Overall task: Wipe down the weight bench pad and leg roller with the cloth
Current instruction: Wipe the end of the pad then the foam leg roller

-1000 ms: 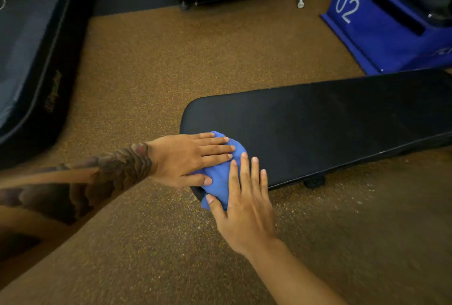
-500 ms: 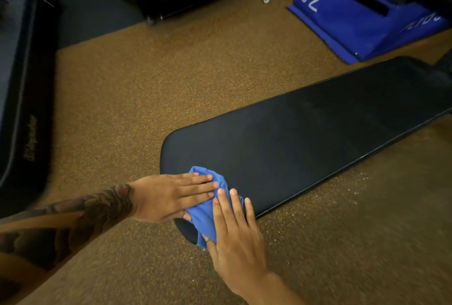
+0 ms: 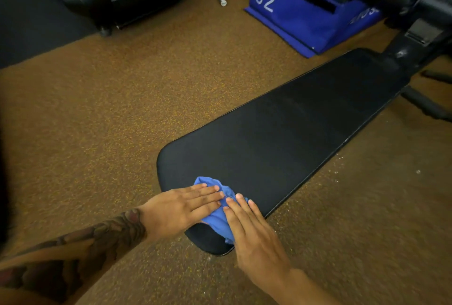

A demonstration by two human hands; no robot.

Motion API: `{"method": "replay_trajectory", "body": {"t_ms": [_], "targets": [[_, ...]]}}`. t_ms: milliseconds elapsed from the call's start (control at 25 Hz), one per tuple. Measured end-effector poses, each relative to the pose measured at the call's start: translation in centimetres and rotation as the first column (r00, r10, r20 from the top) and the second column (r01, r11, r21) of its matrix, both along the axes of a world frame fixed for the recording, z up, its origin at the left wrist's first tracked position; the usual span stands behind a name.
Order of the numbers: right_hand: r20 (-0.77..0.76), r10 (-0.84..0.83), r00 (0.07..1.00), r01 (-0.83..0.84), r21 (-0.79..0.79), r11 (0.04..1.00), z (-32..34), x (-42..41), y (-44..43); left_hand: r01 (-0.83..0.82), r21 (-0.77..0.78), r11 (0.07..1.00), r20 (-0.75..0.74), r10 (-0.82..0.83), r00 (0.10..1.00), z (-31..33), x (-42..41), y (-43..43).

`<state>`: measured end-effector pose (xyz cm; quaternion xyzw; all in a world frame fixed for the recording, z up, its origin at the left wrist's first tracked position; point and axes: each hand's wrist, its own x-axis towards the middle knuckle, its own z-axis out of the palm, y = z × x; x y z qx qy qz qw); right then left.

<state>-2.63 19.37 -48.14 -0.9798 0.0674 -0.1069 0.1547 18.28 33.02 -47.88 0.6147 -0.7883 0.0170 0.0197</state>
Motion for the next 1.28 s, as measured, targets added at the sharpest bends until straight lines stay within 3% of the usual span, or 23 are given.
{"method": "replay_trajectory", "body": {"t_ms": [200,520,800,1080,1280], "targets": [[0.031,-0.077,0.997,0.075,0.037,0.996,1.0,0.4,-0.8,-0.041,-0.083,0.996,-0.101,0.032,0.994,0.2,0.2,-0.8],[-0.027,0.002,1.0,-0.001,0.071,0.997,2.1,-0.2,-1.9,-0.082,-0.121,0.989,-0.179,0.06,0.982,0.5,-0.6,-0.4],[-0.052,0.005,0.999,-0.003,0.05,0.999,2.2,-0.3,-1.8,-0.039,-0.088,0.995,-0.058,0.034,0.998,1.0,-0.1,-0.5],[-0.08,-0.041,0.996,0.045,0.06,0.997,4.5,-1.1,-2.3,-0.045,-0.037,0.998,-0.043,0.044,0.998,4.4,-1.1,-1.7],[-0.042,-0.08,0.996,0.082,0.045,0.996,10.6,-1.2,-5.5,-0.027,-0.168,0.985,-0.086,0.012,0.996,9.9,-0.7,-5.4]]}}
